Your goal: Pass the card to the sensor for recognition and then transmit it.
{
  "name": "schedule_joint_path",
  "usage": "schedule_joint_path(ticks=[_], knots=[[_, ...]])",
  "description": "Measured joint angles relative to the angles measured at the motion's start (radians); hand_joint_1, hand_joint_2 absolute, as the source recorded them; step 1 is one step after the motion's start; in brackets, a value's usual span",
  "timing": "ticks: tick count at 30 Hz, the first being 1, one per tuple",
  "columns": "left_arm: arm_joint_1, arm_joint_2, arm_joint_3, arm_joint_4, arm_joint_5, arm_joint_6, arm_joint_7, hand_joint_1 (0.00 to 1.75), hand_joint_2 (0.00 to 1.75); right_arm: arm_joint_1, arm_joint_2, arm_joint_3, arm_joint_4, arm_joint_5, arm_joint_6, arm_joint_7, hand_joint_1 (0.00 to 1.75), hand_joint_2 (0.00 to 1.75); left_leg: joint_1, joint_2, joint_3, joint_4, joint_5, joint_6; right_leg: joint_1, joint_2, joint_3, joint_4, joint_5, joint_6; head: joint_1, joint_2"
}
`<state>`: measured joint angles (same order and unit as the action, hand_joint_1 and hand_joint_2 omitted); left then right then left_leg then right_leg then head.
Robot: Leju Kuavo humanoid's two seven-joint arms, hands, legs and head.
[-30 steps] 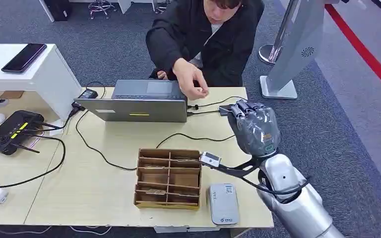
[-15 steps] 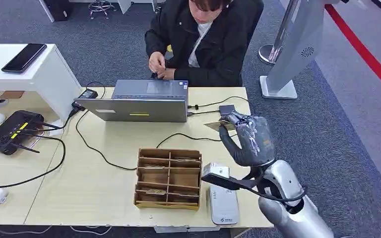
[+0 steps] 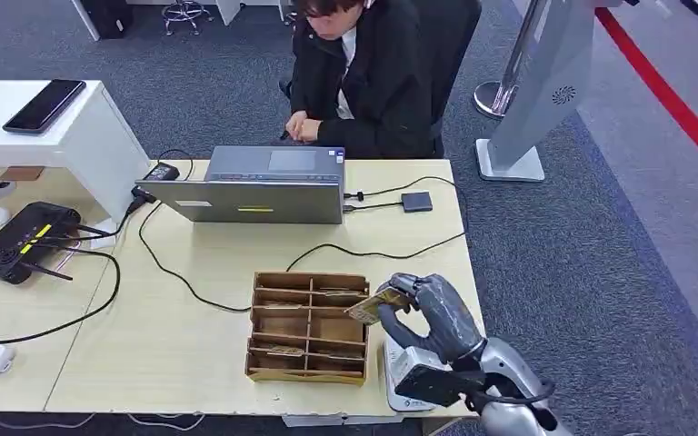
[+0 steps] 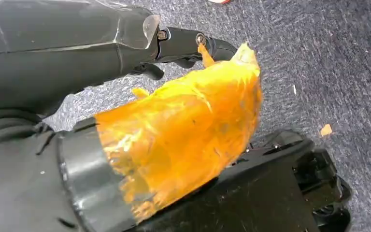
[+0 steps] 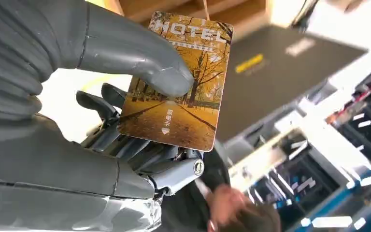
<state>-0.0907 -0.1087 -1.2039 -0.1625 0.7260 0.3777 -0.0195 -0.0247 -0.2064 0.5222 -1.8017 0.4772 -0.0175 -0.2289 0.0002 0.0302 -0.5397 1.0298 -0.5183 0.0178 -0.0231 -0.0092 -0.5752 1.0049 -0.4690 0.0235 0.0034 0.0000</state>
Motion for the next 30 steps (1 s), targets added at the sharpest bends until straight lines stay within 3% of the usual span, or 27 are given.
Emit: schedule_joint_path(ticks=[16, 30], knots=[[0.006, 0.0, 0.0, 0.0, 0.013, 0.023, -0.01, 0.0, 0.0, 0.157, -0.013, 0.0, 0.026, -0.148, 0.069, -0.075, 1.75, 1.75, 0.0, 0.0, 0.0, 0.0, 0.0, 0.0, 0.0, 0.0, 0.0, 0.0, 0.0, 0.0, 0.0, 0.0], [0.015, 0.0, 0.0, 0.0, 0.018, 0.034, -0.015, 0.0, 0.0, 0.202, -0.018, 0.061, 0.119, -0.283, -0.022, -0.064, 1.75, 1.75, 0.0, 0.0, 0.0, 0.0, 0.0, 0.0, 0.0, 0.0, 0.0, 0.0, 0.0, 0.0, 0.0, 0.0]])
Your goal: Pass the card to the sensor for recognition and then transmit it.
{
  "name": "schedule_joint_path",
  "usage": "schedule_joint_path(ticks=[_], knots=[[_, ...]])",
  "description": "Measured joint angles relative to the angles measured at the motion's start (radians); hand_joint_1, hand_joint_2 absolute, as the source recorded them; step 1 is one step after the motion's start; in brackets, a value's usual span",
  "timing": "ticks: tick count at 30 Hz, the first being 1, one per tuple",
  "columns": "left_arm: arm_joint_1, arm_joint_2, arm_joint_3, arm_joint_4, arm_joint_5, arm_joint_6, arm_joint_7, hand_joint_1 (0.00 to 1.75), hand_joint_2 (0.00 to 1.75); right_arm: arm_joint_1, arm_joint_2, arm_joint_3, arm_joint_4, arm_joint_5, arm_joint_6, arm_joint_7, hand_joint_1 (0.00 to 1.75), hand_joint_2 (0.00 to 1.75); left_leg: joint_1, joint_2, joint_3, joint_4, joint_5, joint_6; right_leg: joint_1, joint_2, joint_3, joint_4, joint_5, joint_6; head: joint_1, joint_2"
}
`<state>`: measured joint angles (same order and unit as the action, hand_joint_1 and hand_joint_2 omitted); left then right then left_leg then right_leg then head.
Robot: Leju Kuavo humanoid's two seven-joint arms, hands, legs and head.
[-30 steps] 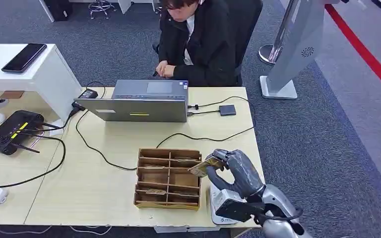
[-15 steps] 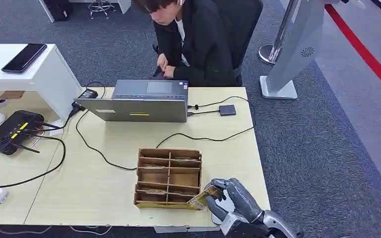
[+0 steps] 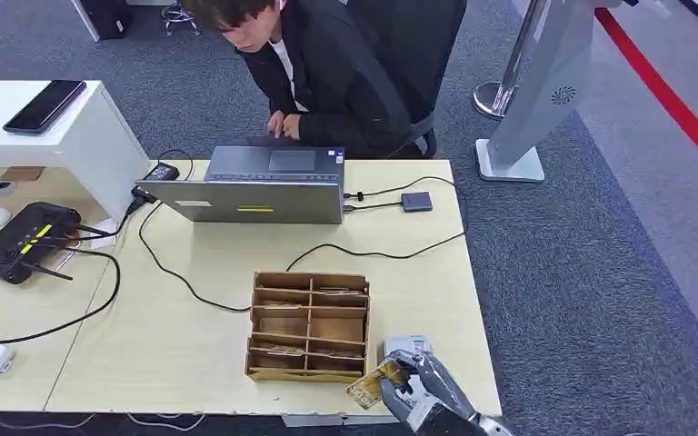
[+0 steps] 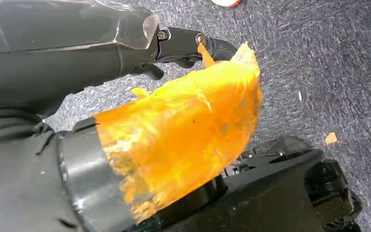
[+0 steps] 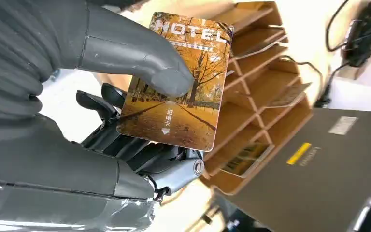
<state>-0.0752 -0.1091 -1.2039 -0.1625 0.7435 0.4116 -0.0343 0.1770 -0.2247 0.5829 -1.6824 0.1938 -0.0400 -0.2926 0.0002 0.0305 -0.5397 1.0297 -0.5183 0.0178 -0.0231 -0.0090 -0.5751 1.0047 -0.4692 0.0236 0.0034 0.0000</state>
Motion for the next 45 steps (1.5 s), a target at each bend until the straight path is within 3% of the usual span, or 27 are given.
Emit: schedule_joint_path(ticks=[17, 45], knots=[[0.008, 0.001, 0.0, 0.0, -0.005, 0.01, -0.016, 0.0, 0.0, -0.006, -0.006, -0.002, 0.071, -0.034, -0.041, 0.014, 1.75, 1.75, 0.0, 0.0, 0.0, 0.0, 0.0, 0.0, 0.0, 0.0, 0.0, 0.0, 0.0, 0.0, 0.0, 0.0], [0.01, 0.001, -0.001, 0.0, -0.007, 0.013, -0.012, 0.0, 0.0, -0.042, -0.03, -0.111, 0.15, 0.13, -0.026, 0.116, 1.75, 1.75, 0.0, 0.0, 0.0, 0.0, 0.0, 0.0, 0.0, 0.0, 0.0, 0.0, 0.0, 0.0, 0.0, 0.0]])
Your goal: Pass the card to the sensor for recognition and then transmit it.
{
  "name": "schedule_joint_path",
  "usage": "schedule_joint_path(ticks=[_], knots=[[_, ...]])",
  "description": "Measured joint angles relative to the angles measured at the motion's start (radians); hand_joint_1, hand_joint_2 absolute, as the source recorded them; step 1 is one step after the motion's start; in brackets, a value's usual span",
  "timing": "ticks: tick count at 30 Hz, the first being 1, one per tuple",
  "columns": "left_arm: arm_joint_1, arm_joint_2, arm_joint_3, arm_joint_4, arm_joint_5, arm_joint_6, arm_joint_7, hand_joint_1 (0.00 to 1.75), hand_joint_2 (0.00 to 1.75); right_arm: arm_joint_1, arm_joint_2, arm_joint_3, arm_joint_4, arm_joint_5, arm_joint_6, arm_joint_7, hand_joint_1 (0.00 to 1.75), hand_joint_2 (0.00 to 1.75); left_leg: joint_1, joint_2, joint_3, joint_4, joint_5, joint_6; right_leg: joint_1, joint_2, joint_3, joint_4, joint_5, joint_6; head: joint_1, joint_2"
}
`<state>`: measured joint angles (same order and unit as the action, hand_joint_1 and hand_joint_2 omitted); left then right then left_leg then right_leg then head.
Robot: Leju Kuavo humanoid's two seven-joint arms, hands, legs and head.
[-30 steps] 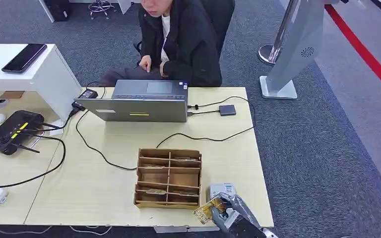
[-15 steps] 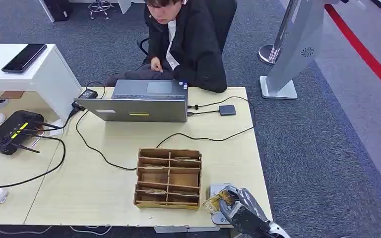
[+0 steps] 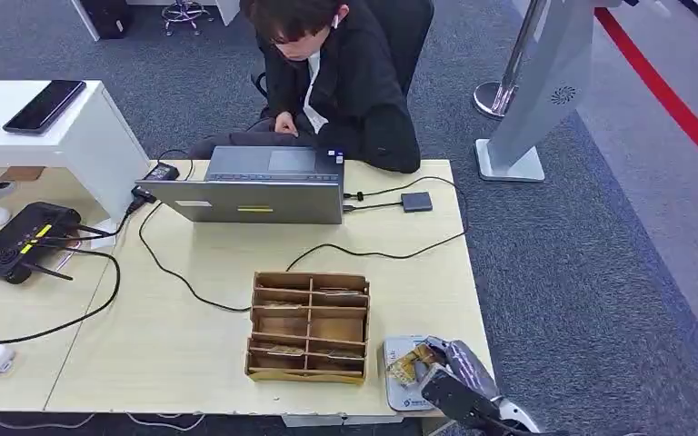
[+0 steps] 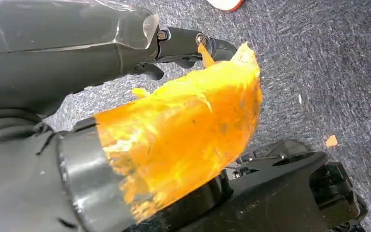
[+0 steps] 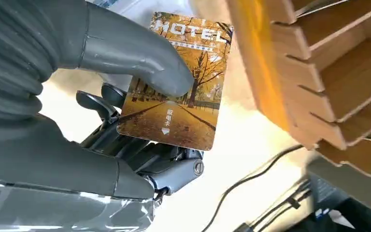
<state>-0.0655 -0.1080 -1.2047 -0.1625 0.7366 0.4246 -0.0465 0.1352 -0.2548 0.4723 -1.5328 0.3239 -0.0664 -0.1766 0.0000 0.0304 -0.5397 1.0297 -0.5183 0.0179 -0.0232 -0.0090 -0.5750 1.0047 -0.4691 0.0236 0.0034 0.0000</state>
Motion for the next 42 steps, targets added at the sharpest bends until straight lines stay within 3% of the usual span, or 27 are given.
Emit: schedule_joint_path(ticks=[29, 42], knots=[[0.0, -0.002, -0.002, 0.0, -0.001, -0.003, 0.018, 0.0, 0.0, -0.055, 0.005, -0.007, 0.067, 0.231, -0.036, 0.129, 1.75, 1.75, 0.0, 0.0, 0.0, 0.0, 0.0, 0.0, 0.0, 0.0, 0.0, 0.0, 0.0, 0.0, 0.0, 0.0], [-0.001, -0.002, -0.002, 0.0, -0.002, -0.005, 0.024, 0.0, 0.0, -0.07, 0.016, 0.008, 0.09, 0.275, -0.042, 0.148, 1.75, 1.75, 0.0, 0.0, 0.001, 0.0, 0.0, 0.0, 0.0, 0.0, 0.0, 0.0, 0.0, 0.0, 0.0, 0.0]])
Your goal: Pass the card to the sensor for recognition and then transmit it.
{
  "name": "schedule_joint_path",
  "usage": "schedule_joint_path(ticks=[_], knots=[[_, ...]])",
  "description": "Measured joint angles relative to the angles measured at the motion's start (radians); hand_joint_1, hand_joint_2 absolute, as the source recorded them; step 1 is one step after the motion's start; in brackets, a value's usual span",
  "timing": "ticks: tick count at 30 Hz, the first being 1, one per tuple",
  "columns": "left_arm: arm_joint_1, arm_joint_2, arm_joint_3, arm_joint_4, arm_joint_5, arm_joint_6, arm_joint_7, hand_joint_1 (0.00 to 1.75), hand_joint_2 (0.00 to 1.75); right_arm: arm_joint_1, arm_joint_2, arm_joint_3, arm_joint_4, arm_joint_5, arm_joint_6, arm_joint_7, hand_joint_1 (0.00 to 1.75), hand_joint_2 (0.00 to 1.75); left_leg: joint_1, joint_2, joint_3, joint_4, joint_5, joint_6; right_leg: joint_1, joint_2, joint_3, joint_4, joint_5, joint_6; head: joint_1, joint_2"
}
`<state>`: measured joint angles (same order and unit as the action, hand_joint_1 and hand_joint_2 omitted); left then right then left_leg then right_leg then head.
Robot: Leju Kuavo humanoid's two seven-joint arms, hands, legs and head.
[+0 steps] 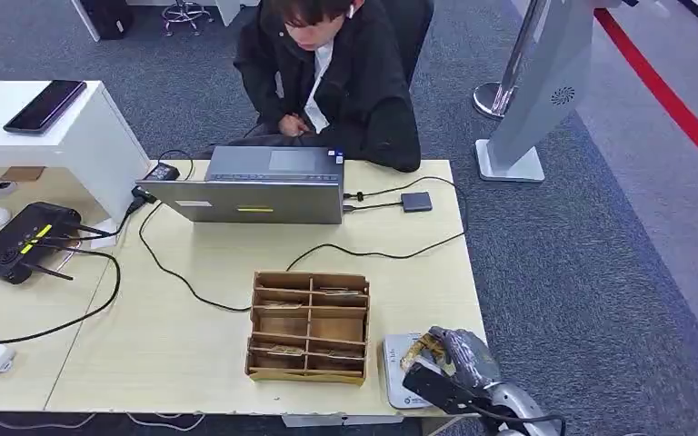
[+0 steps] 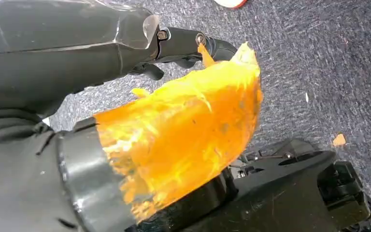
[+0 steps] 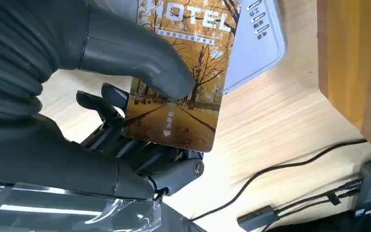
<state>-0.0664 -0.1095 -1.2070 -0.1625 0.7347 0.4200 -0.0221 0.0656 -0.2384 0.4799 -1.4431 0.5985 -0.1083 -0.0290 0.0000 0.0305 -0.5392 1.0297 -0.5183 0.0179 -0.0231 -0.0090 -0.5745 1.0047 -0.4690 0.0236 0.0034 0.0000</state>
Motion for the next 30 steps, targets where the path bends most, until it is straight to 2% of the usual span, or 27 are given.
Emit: schedule_joint_path(ticks=[30], knots=[[-0.001, 0.0, -0.015, 0.0, -0.003, -0.007, 0.006, 0.0, 0.0, -0.011, 0.015, 0.01, 0.015, 0.035, -0.003, 0.016, 1.75, 1.75, 0.0, 0.0, 0.001, 0.0, 0.0, 0.0, 0.0, 0.0, 0.001, 0.0, 0.0, 0.0, 0.0, 0.0]])
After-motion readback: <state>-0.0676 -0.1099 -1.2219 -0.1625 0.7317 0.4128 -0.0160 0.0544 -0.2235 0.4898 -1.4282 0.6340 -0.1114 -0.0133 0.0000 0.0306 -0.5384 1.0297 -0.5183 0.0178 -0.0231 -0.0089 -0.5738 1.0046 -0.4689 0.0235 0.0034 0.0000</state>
